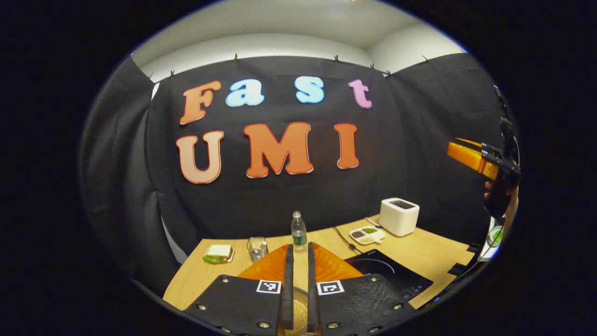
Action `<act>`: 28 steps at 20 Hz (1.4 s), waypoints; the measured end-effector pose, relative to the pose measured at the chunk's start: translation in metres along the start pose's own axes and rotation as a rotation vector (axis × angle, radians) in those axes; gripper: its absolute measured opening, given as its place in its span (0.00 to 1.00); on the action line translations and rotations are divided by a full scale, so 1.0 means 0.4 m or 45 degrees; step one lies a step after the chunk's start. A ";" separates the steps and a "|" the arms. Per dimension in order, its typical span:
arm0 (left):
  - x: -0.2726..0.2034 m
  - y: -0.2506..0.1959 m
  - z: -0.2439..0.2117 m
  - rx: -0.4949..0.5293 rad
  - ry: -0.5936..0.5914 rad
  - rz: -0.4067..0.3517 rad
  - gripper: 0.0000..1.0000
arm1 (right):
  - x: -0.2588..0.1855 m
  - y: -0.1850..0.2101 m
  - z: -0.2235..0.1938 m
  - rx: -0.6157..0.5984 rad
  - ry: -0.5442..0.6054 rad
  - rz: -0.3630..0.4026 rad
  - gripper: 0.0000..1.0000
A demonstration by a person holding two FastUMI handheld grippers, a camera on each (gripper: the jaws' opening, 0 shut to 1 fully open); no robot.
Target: First push the handle of the pot to place it horizontally, then grasp the pot with both hands and set it on the induction cooktop.
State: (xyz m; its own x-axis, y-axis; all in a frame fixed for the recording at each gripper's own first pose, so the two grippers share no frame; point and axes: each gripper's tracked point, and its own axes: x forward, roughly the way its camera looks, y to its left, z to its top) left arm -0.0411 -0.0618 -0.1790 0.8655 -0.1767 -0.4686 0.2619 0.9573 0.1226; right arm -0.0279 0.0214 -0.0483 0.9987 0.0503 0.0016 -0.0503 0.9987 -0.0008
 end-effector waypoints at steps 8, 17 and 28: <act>-0.030 -0.046 -0.306 0.001 0.449 -0.110 0.04 | -0.065 -0.012 -0.066 -0.046 0.045 0.011 0.95; -0.115 -0.094 -0.526 -0.035 0.801 -0.213 0.04 | -0.097 0.027 -0.153 -0.061 0.093 0.053 0.95; -0.181 -0.086 -0.666 -0.088 1.040 -0.241 0.04 | -0.079 0.035 -0.218 -0.012 0.132 0.064 0.95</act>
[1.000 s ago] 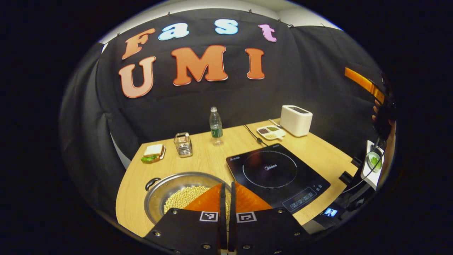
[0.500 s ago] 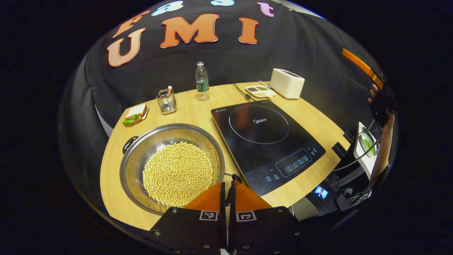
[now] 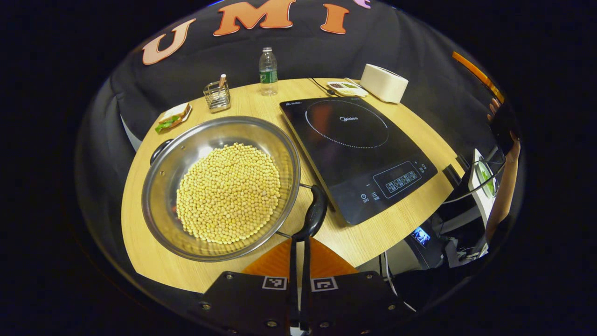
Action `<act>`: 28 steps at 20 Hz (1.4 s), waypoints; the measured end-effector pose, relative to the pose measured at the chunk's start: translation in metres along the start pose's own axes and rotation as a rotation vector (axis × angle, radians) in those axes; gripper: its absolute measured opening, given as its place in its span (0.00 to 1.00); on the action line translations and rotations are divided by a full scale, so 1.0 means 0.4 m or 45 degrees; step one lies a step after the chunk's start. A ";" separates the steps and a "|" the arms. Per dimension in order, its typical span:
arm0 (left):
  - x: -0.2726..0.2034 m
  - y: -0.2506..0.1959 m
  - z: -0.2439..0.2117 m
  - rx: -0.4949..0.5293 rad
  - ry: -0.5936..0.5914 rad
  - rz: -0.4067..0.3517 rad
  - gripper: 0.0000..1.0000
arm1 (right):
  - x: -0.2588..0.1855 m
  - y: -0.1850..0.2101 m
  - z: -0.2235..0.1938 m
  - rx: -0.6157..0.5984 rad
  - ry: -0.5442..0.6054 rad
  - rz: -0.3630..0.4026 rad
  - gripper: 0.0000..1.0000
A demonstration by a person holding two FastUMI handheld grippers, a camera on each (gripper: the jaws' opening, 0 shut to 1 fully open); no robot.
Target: First push the handle of the pot to place it horizontally, then grasp the pot with both hands and set it on the induction cooktop.
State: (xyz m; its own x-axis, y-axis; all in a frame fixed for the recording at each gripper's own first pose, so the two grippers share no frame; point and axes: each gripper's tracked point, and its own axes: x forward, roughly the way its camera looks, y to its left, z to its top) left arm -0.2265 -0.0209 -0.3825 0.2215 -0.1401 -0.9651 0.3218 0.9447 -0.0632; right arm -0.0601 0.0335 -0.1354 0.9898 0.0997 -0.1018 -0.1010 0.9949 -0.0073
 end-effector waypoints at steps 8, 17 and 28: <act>0.025 0.025 -0.063 0.057 0.110 0.039 0.02 | -0.016 -0.029 -0.010 -0.030 0.016 -0.026 0.95; 0.080 0.001 0.000 0.021 0.116 -0.022 0.02 | -0.017 -0.041 -0.039 -0.020 0.056 -0.047 0.95; 0.157 -0.046 0.121 0.017 0.040 -0.025 0.02 | -0.007 -0.025 -0.072 -0.026 0.103 -0.040 0.95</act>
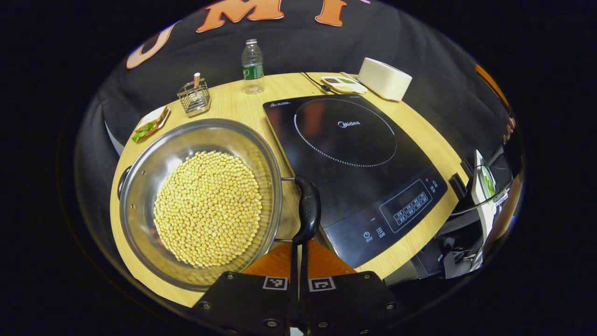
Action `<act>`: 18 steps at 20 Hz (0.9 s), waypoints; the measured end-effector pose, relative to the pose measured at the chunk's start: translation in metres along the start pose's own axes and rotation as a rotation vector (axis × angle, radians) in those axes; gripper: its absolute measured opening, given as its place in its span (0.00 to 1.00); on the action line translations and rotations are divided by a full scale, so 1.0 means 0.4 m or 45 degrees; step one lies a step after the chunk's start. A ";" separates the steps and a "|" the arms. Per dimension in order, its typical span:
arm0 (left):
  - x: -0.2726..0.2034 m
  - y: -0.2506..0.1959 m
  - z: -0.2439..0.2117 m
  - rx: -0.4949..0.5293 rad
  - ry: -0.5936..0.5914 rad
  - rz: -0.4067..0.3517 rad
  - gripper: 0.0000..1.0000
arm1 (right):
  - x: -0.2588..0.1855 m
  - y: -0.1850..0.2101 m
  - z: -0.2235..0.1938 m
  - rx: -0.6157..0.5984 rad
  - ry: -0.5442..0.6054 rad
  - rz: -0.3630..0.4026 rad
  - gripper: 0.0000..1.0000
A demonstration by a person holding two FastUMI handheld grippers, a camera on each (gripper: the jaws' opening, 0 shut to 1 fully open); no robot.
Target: First push the handle of the pot to place it horizontally, then grasp the pot with both hands and set it on the induction cooktop.
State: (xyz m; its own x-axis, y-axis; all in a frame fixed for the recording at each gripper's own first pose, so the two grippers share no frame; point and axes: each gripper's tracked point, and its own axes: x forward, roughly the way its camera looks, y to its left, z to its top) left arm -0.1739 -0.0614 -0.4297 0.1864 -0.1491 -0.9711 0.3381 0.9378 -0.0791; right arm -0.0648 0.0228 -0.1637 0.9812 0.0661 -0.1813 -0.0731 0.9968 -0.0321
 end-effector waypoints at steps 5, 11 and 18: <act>0.035 0.000 0.056 -0.020 -0.054 0.030 0.02 | 0.009 0.008 -0.021 0.014 0.025 0.010 0.95; 0.067 0.006 0.109 -0.029 -0.107 0.046 0.02 | -0.002 -0.021 -0.033 0.014 0.057 -0.016 0.95; 0.089 0.021 0.160 -0.022 -0.156 0.083 0.01 | -0.004 -0.037 -0.054 0.028 0.083 -0.045 0.95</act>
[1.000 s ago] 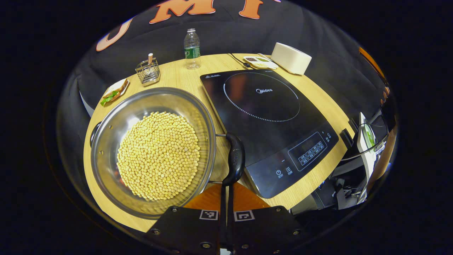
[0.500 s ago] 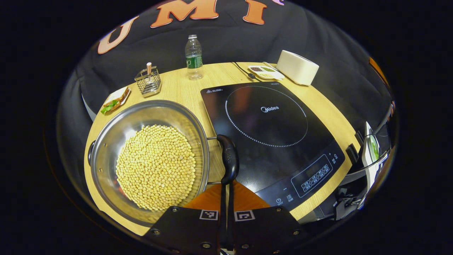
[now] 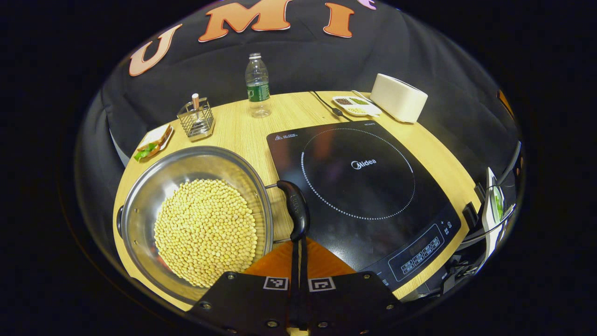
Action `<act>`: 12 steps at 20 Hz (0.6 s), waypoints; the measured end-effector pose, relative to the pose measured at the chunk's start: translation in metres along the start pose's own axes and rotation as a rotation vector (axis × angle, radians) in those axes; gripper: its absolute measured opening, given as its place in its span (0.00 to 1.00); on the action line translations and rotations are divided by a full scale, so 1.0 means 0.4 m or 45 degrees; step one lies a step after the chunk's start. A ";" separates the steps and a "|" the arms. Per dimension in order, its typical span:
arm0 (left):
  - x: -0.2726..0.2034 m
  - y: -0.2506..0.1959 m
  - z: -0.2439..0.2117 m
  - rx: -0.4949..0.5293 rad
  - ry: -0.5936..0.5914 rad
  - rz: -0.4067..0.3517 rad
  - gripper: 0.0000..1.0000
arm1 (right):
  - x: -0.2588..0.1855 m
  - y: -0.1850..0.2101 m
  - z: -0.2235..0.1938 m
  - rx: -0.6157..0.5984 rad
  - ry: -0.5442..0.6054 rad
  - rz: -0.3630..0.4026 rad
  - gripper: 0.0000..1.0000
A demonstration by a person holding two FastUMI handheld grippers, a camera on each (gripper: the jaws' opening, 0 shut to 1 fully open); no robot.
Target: First push the handle of the pot to place it horizontally, then grasp the pot with both hands and set it on the induction cooktop.
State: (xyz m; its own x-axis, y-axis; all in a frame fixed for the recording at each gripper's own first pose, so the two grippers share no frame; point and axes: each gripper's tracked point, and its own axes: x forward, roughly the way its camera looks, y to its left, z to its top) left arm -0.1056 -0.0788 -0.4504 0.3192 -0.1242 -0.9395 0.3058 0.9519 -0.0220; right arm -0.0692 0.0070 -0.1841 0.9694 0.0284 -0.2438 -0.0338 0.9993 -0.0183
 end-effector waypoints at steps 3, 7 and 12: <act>0.005 0.004 0.015 -0.003 -0.019 0.008 0.02 | 0.011 0.013 -0.014 0.008 0.024 0.004 0.95; -0.012 0.006 0.016 0.005 -0.056 -0.011 0.01 | 0.020 0.048 -0.021 0.017 0.040 0.025 0.95; -0.082 0.049 0.092 0.068 -0.240 0.037 0.01 | 0.042 0.107 -0.034 0.048 0.097 0.073 0.95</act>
State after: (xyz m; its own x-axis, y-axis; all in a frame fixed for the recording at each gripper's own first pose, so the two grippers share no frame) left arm -0.0769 -0.0665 -0.4074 0.4896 -0.1523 -0.8585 0.3397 0.9402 0.0270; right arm -0.0576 0.0497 -0.2023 0.9447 0.0849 -0.3168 -0.0783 0.9964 0.0337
